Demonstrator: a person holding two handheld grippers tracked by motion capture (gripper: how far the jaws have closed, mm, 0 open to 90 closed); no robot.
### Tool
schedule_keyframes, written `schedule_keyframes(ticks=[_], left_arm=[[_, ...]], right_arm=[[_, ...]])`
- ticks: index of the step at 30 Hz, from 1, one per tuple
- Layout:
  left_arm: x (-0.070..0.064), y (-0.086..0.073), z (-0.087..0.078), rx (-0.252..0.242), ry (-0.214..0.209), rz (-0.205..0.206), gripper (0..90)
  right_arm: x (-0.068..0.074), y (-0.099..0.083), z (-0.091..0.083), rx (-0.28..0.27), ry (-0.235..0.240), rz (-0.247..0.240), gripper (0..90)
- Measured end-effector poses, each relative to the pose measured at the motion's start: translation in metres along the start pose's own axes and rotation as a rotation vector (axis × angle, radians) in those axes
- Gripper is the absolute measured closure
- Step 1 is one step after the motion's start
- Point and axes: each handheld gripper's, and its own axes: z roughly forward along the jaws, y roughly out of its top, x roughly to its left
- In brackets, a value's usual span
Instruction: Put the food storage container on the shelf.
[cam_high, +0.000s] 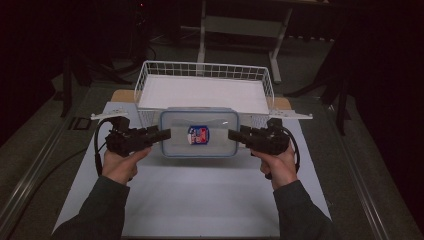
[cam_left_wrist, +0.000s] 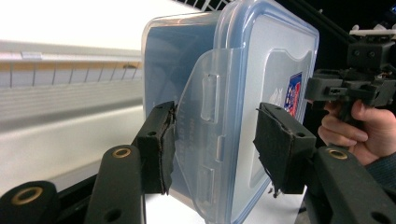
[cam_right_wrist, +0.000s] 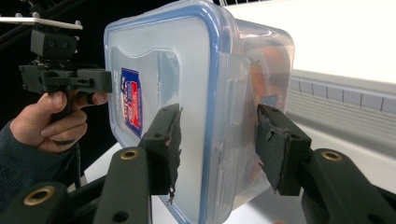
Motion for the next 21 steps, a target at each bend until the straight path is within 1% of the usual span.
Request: schedule_keyframes(ticks=[6, 10, 14, 16, 17, 21], left_arm=[[-0.001, 0.011, 0.0, -0.011, -0.004, 0.018, 49.0], [0.001, 0.018, 0.002, -0.023, -0.01, 0.026, 49.0], [0.001, 0.027, 0.004, -0.031, -0.008, 0.042, 49.1], [0.001, 0.028, 0.004, -0.033, -0.008, 0.045, 49.1], [0.001, 0.031, 0.005, -0.037, -0.008, 0.052, 49.1], [0.003, 0.037, 0.006, -0.057, -0.014, 0.055, 49.1]], right_arm=[[0.001, 0.01, -0.001, -0.018, -0.003, -0.017, 51.5], [0.0, 0.016, -0.001, -0.045, -0.007, -0.037, 51.5], [-0.003, 0.019, -0.001, -0.068, -0.006, -0.037, 51.5], [-0.003, 0.02, -0.001, -0.07, -0.005, -0.037, 51.5], [-0.004, 0.021, -0.001, -0.07, -0.005, -0.038, 51.5], [-0.004, 0.028, -0.001, -0.086, -0.009, -0.05, 51.5]])
